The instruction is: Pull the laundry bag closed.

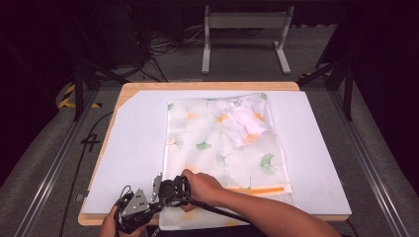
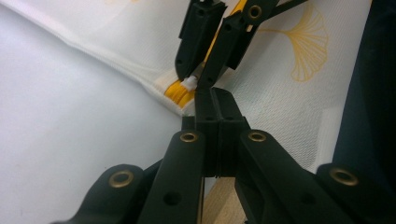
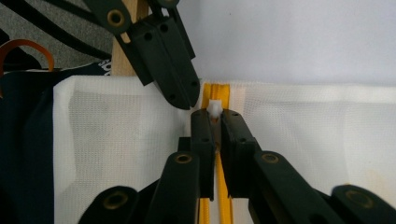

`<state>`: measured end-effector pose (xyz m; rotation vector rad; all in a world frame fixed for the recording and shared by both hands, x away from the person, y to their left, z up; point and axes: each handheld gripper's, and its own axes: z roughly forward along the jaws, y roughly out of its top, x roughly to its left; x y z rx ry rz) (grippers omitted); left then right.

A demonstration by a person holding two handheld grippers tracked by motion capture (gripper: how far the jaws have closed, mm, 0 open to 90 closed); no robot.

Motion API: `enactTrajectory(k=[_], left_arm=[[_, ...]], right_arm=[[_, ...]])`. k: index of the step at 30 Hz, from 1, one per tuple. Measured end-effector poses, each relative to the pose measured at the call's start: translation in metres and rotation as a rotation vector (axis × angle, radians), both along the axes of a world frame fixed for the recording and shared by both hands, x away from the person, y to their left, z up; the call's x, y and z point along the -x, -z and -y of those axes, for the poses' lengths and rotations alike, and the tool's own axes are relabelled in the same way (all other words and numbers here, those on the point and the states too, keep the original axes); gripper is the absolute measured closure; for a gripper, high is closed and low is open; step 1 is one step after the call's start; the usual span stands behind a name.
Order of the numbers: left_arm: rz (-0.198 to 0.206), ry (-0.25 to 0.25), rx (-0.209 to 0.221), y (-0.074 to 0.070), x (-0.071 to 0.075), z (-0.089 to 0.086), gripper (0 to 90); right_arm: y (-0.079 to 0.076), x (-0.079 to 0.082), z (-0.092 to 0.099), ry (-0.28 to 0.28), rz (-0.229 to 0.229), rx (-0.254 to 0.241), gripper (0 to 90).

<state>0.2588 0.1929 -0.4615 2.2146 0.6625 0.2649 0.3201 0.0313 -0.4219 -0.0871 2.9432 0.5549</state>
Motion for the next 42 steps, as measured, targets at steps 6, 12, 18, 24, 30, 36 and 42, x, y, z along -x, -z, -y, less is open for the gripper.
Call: enactTrajectory(k=[6,12,18,24,30,36,42], left_arm=[[-0.002,0.001,0.007,0.0,-0.001,-0.001,90.0],[-0.016,-0.009,0.025,0.001,-0.001,-0.002,90.0],[-0.021,-0.018,0.029,0.001,-0.001,-0.003,90.0],[-0.033,-0.02,0.044,0.001,-0.002,-0.005,90.0],[-0.028,-0.106,0.141,-0.003,-0.009,-0.015,90.0],[-0.03,-0.126,0.131,-0.005,-0.025,-0.008,90.0],[-0.04,-0.109,0.125,-0.002,-0.033,-0.005,90.0]], right_arm=[[0.001,0.001,0.002,0.005,0.003,-0.011,84.1],[0.0,0.002,0.003,0.01,0.0,-0.009,84.2],[0.0,0.003,0.005,0.004,0.007,-0.009,84.2],[0.001,0.004,0.006,0.005,0.011,-0.013,84.3],[0.001,0.002,0.006,0.002,0.007,-0.023,84.3],[0.002,0.003,0.007,0.006,0.01,-0.03,84.2],[0.002,0.002,0.008,0.01,0.005,-0.04,84.2]])
